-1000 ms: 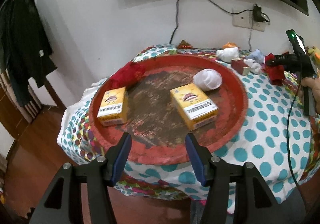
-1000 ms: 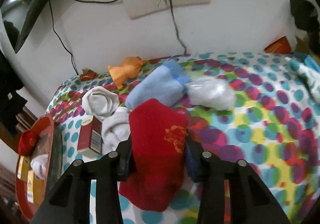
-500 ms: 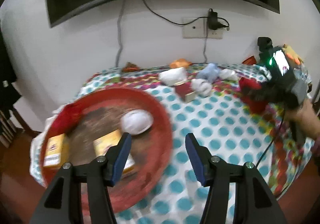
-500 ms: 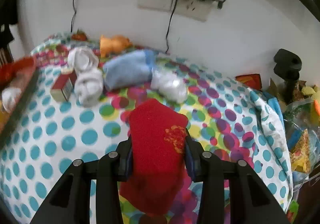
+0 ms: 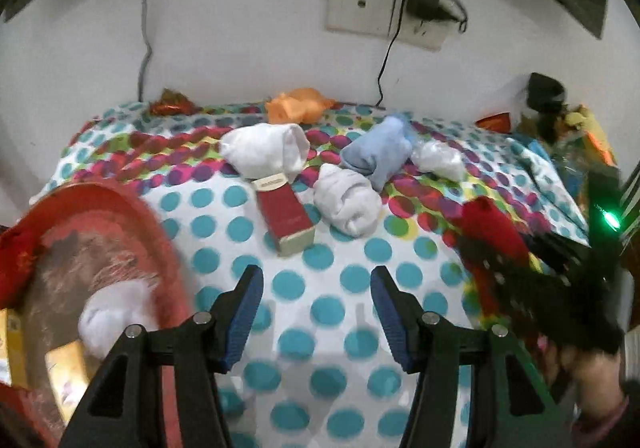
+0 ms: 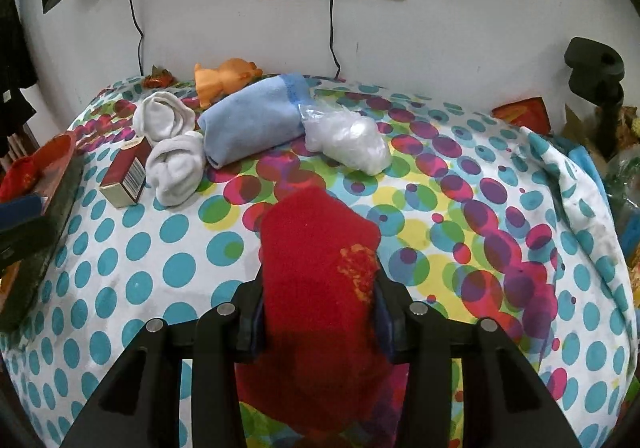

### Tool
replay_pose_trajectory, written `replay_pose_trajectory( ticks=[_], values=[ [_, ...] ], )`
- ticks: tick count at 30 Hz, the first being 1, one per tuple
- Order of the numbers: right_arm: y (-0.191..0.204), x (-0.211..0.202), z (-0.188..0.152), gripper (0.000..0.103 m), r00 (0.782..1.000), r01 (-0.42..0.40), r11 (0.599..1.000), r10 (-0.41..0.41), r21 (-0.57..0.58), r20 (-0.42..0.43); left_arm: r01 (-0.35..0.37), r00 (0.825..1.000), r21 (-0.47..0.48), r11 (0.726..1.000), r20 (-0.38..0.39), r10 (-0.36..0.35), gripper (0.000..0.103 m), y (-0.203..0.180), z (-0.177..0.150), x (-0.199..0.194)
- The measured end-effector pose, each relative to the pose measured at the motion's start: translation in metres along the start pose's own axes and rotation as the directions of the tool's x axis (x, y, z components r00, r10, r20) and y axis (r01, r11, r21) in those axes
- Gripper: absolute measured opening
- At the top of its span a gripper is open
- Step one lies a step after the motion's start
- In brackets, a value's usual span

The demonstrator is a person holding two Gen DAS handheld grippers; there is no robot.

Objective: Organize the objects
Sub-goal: 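Grasp the red MARUBI box with the left tool while the right tool holds the red sock, then place the MARUBI box on the tray with the left tool while the right tool holds the sock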

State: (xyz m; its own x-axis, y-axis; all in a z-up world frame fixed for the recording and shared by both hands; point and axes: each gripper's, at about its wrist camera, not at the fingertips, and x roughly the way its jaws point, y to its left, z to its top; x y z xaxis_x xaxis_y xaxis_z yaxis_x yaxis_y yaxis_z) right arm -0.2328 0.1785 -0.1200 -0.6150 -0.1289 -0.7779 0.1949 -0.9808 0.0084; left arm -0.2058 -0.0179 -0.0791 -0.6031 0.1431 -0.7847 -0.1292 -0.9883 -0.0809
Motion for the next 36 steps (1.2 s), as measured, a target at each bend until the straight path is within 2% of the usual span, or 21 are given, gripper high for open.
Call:
replay_pose_trajectory(
  ticks=[1,5,11,18,19,20,22,31,36],
  values=[
    [0.000,0.000,0.000,0.043,1.000,0.000,1.000,0.000,0.000,-0.002,-0.029,1.000,-0.015,0.999,-0.006,0.029,0.057,-0.001,0.006,0.011],
    [-0.004,0.001,0.000,0.047,0.999,-0.034,0.999,0.034,0.016,-0.003,-0.052,0.999,-0.093,0.994,-0.005,0.052,0.057,0.009,0.017,0.035],
    [-0.003,0.002,0.000,0.051,0.999,-0.049,0.999,0.049,0.014,-0.007,-0.110,0.994,-0.110,0.988,-0.015,0.109,0.057,0.014,0.029,0.058],
    [0.008,0.004,0.000,0.055,1.000,0.004,0.999,-0.005,-0.042,-0.019,-0.067,0.998,-0.188,0.980,0.003,0.069,0.057,0.023,0.025,0.067],
    [0.007,0.004,0.000,0.056,1.000,-0.004,0.999,0.003,-0.038,-0.019,-0.061,0.998,-0.191,0.980,0.003,0.063,0.053,0.023,0.024,0.068],
    [0.006,0.004,0.000,0.057,1.000,-0.012,0.999,0.012,-0.035,-0.019,-0.064,0.998,-0.189,0.980,0.000,0.065,0.040,0.023,0.023,0.069],
    [0.007,0.004,0.000,0.058,1.000,-0.010,0.999,0.009,-0.040,-0.021,-0.086,0.996,-0.171,0.982,0.006,0.088,0.030,0.022,0.021,0.070],
    [0.008,0.005,0.000,0.059,1.000,-0.006,0.999,0.005,-0.048,-0.022,-0.047,0.999,-0.159,0.986,0.006,0.048,0.030,0.020,0.011,0.059],
    [0.009,0.005,0.000,0.059,1.000,-0.001,0.999,-0.001,-0.051,-0.023,-0.030,1.000,-0.091,0.995,-0.001,0.030,0.030,0.006,-0.002,0.052]
  ],
)
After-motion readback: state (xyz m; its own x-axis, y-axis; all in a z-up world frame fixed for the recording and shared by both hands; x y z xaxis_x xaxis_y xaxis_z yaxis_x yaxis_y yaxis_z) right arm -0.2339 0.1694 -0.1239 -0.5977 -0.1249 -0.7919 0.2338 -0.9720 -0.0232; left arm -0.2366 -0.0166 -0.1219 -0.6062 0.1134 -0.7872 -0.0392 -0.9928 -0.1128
